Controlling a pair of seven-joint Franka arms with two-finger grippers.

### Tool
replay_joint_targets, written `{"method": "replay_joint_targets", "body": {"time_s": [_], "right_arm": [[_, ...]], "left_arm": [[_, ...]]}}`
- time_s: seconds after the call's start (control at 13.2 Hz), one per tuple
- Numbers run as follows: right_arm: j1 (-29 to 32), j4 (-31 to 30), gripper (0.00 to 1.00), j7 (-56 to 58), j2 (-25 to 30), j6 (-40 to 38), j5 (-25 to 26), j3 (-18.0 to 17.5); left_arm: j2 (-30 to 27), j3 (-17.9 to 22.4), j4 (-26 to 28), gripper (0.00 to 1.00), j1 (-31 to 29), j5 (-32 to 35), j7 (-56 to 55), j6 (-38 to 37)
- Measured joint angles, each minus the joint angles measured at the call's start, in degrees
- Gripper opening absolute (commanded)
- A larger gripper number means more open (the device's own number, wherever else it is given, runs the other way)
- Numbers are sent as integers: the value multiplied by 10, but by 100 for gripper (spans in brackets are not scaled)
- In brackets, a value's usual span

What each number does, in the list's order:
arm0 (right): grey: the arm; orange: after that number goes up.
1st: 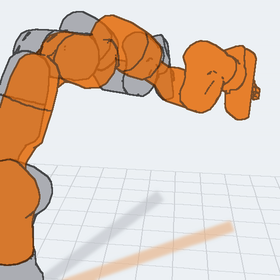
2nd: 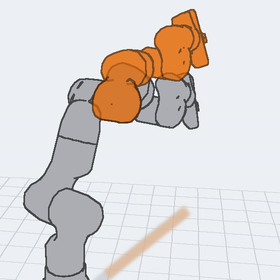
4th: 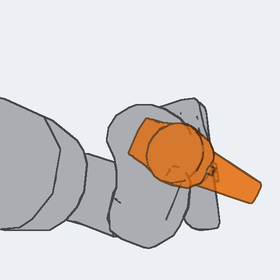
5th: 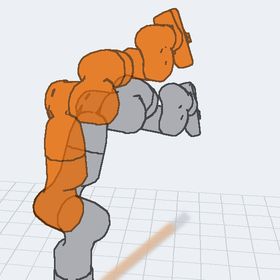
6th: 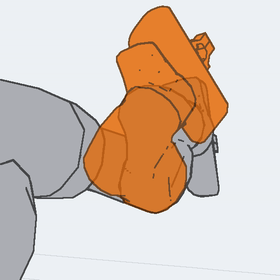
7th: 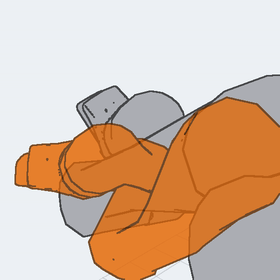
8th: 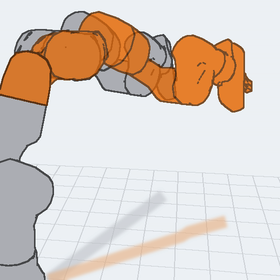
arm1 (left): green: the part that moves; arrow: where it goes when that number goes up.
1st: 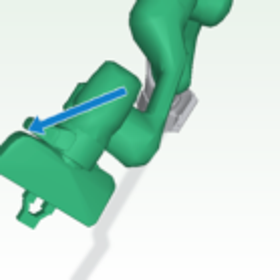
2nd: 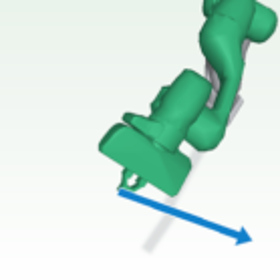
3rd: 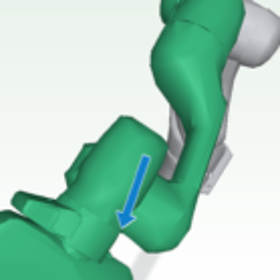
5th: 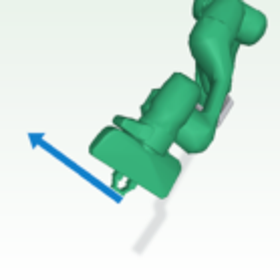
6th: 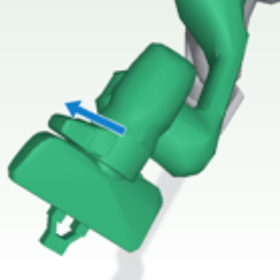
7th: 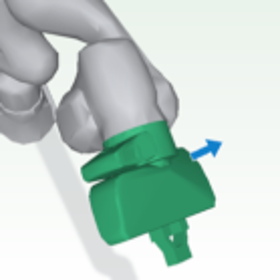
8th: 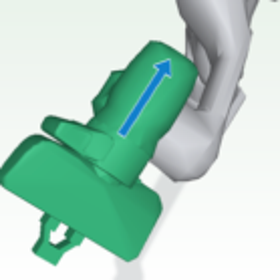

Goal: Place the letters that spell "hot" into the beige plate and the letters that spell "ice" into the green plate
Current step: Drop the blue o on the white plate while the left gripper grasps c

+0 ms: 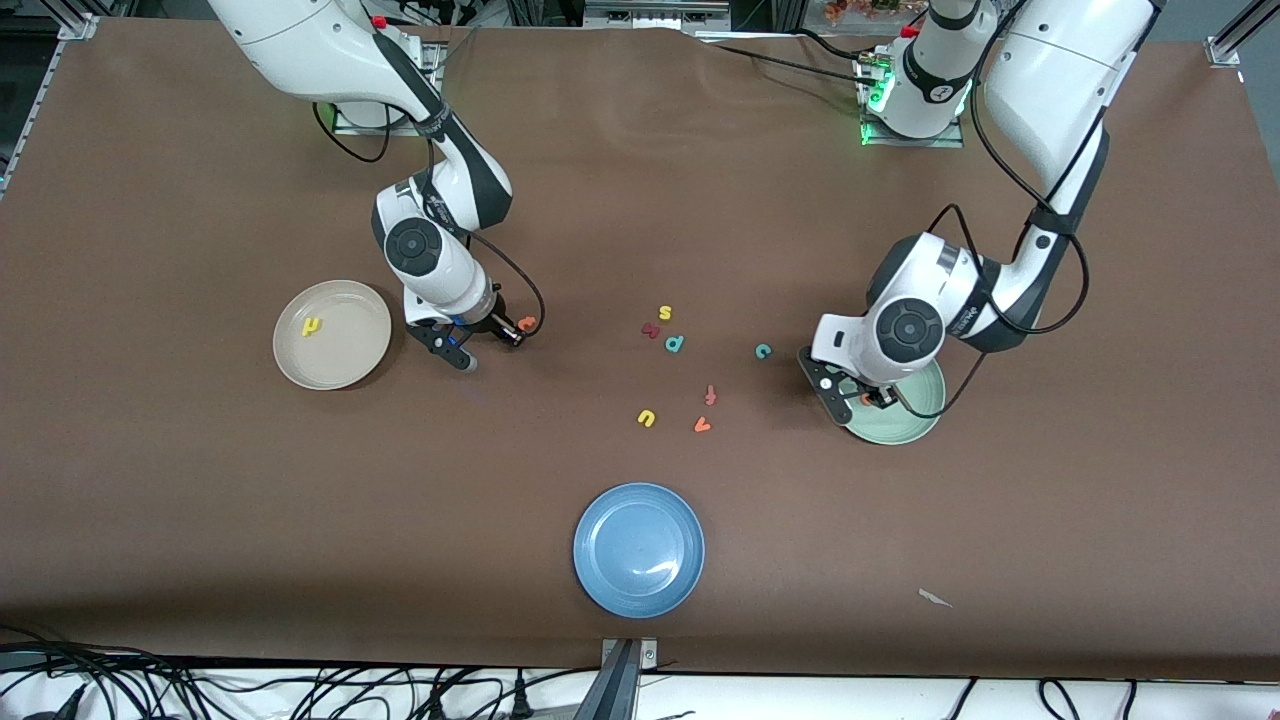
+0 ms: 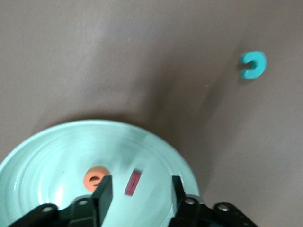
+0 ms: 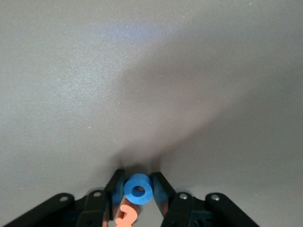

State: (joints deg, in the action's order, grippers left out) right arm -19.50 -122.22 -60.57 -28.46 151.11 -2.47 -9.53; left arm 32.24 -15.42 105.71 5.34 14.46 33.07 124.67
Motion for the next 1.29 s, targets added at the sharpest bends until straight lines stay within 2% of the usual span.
{"method": "replay_joint_targets", "body": {"time_s": [0.23, 0.53, 0.76, 0.83, 0.91, 1.06, 1.21, 1.29], "right_arm": [[0, 5, 17, 0, 0, -17, 0, 3], [0, 22, 17, 0, 0, -68, 2, 13], [0, 31, 17, 8, 2, -84, 6, 20], [1, 44, 17, 17, 4, -110, 6, 24], [1, 61, 17, 30, 7, -147, 7, 30], [1, 96, 17, 72, 13, -219, 7, 50], [2, 126, 17, 143, 17, -286, 7, 84], [2, 135, 17, 190, 19, -313, 8, 107]], "left_arm": [[-7, -36, 0, 100, 0, -22, -66, -1], [-7, -86, 11, 100, 16, -27, -291, 1], [0, -88, 52, 97, 32, -27, -384, 87], [2, -87, 65, 93, 32, -27, -391, 108], [5, -87, 71, 85, 32, -27, -394, 117], [9, -86, 72, 82, 32, -21, -394, 123], [11, -87, 72, 65, 32, -12, -394, 124], [12, -87, 72, 63, 32, -9, -394, 126]]}}
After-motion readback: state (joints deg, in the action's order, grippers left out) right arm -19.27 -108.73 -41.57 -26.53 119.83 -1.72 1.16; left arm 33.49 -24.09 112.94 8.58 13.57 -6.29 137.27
